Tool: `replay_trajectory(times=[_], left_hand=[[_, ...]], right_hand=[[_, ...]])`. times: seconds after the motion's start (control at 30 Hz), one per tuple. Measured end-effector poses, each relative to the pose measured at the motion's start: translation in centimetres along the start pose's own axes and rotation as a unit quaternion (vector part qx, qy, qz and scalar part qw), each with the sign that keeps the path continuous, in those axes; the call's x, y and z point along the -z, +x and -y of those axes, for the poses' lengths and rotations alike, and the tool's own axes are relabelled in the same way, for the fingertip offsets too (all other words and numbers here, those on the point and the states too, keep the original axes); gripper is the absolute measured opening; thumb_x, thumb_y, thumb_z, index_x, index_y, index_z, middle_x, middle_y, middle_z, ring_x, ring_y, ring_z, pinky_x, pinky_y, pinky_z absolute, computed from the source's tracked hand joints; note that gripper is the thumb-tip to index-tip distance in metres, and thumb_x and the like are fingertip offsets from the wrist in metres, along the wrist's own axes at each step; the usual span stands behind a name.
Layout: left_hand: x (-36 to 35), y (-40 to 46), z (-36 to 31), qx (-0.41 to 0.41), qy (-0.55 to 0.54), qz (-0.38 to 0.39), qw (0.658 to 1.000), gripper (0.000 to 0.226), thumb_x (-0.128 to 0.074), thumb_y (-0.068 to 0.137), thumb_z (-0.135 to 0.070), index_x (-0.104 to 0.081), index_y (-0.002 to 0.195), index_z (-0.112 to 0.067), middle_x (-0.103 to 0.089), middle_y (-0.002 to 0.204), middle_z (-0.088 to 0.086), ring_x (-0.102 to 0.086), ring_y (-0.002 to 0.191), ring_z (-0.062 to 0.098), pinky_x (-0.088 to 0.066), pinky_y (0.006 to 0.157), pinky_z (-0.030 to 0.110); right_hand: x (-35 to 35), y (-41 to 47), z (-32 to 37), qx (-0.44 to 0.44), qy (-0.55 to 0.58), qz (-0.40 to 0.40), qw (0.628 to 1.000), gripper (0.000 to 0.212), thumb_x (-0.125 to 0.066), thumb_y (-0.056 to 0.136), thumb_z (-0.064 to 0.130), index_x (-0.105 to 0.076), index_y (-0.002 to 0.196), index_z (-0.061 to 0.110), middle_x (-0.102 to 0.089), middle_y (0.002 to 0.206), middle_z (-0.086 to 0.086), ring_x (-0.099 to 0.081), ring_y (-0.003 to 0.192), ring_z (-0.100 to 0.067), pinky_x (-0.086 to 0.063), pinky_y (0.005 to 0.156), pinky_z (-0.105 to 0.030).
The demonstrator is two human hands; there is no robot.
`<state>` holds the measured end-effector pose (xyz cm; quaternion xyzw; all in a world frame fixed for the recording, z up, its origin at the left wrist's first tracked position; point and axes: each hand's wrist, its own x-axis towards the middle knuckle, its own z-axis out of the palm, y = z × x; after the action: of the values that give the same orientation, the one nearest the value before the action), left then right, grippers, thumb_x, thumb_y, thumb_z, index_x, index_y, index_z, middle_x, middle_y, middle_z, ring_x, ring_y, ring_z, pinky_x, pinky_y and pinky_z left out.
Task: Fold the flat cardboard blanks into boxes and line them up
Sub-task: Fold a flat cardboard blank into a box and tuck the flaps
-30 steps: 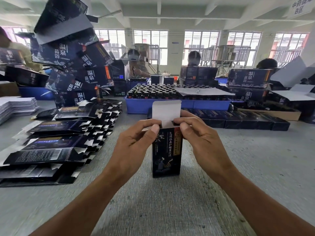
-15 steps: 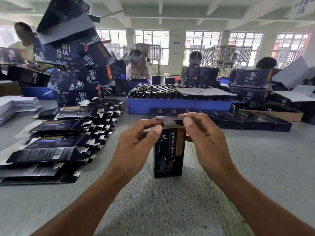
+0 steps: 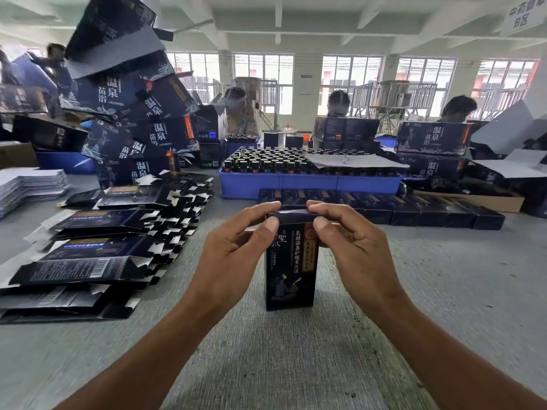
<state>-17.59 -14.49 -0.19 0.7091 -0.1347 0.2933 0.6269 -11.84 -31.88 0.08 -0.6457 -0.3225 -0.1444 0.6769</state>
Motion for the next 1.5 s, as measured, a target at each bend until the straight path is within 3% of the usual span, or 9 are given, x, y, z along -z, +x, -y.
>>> replay_trajectory(times=[0.3,0.47,0.7,0.8,0.93,1.1,1.23,1.33,1.5], left_hand=[[-0.1,-0.3,0.5,-0.030,0.098,-0.018,0.995,0.030,-0.055,0.096,-0.037,-0.068,0.122,-0.030,-0.072,0.108,-0.012,-0.069,0.100,0.010,-0.055,0.079,0.018],[0.4,0.0,1.1,-0.083,0.173,-0.027,0.981,0.029,-0.057,0.097,-0.034,-0.071,0.119,-0.020,-0.073,0.110,-0.007,-0.070,0.101,0.015,-0.057,0.086,0.034],[0.3,0.1,1.2,-0.114,0.236,-0.034,0.964,0.029,-0.053,0.098,-0.041,-0.068,0.118,-0.026,-0.068,0.111,-0.010,-0.067,0.098,0.005,-0.057,0.071,0.018],[0.4,-0.3,1.6,-0.086,0.240,-0.002,0.967,0.031,-0.058,0.094,-0.046,-0.056,0.125,-0.041,-0.064,0.114,-0.016,-0.067,0.098,0.001,-0.060,0.068,0.023],[0.6,-0.7,2.2,-0.009,0.213,0.046,0.976,0.066,-0.071,0.088,-0.039,-0.032,0.135,-0.066,-0.062,0.114,-0.022,-0.070,0.090,0.003,-0.063,0.072,0.033],[1.0,-0.2,3.0,0.031,0.180,0.024,0.983,0.083,-0.071,0.090,-0.032,-0.018,0.139,-0.072,-0.069,0.100,-0.026,-0.070,0.087,-0.003,-0.058,0.071,0.018],[1.9,0.4,3.8,0.136,0.133,-0.025,0.981,0.077,-0.069,0.092,-0.037,-0.019,0.147,-0.057,-0.075,0.102,-0.007,-0.072,0.088,0.006,-0.055,0.070,0.029],[2.7,0.6,4.7,0.180,0.249,-0.038,0.951,0.056,-0.055,0.097,-0.050,-0.031,0.147,-0.041,-0.071,0.110,-0.003,-0.069,0.095,0.011,-0.056,0.088,0.042],[4.7,1.2,6.1,0.209,0.431,-0.055,0.876,0.040,-0.046,0.102,-0.040,-0.046,0.141,-0.028,-0.062,0.129,0.003,-0.059,0.114,0.020,-0.048,0.100,0.043]], right_hand=[[0.5,0.0,-1.1,0.099,-0.177,-0.004,0.979,0.021,-0.060,0.097,0.028,-0.070,0.116,0.026,-0.068,0.122,0.015,-0.063,0.114,0.001,-0.054,0.088,-0.018],[0.7,0.1,-1.6,0.160,-0.246,-0.015,0.956,0.022,-0.060,0.100,0.026,-0.070,0.117,0.017,-0.067,0.123,0.006,-0.061,0.116,-0.003,-0.056,0.091,-0.031],[0.2,-0.3,-1.7,0.113,-0.230,-0.006,0.967,0.019,-0.052,0.102,0.038,-0.062,0.118,0.033,-0.064,0.109,0.024,-0.062,0.104,0.006,-0.049,0.078,-0.008],[0.1,-0.3,-1.9,0.095,-0.216,0.006,0.972,0.021,-0.050,0.103,0.039,-0.059,0.121,0.035,-0.067,0.110,0.020,-0.063,0.100,0.007,-0.049,0.073,-0.006],[0.0,-0.7,-2.7,0.041,-0.247,0.040,0.967,0.043,-0.050,0.100,0.045,-0.038,0.142,0.048,-0.063,0.121,0.016,-0.064,0.100,0.006,-0.052,0.071,-0.007],[-0.7,-1.5,-3.5,0.007,-0.332,0.075,0.940,0.078,-0.064,0.095,0.040,-0.011,0.153,0.048,-0.050,0.146,0.009,-0.056,0.120,-0.010,-0.052,0.101,-0.039],[-1.5,-2.1,-3.8,0.027,-0.390,0.150,0.908,0.068,-0.050,0.087,0.068,-0.024,0.147,0.050,-0.021,0.160,0.019,-0.037,0.129,-0.001,-0.034,0.110,-0.030],[-2.3,-2.8,-4.2,0.007,-0.399,0.211,0.893,0.074,-0.043,0.082,0.080,-0.030,0.147,0.046,-0.011,0.160,0.026,-0.030,0.125,0.005,-0.027,0.105,-0.021],[-2.3,-2.6,-4.4,-0.012,-0.393,0.236,0.889,0.049,-0.062,0.091,0.053,-0.042,0.135,0.042,-0.034,0.150,0.023,-0.045,0.116,0.003,-0.033,0.097,-0.008]])
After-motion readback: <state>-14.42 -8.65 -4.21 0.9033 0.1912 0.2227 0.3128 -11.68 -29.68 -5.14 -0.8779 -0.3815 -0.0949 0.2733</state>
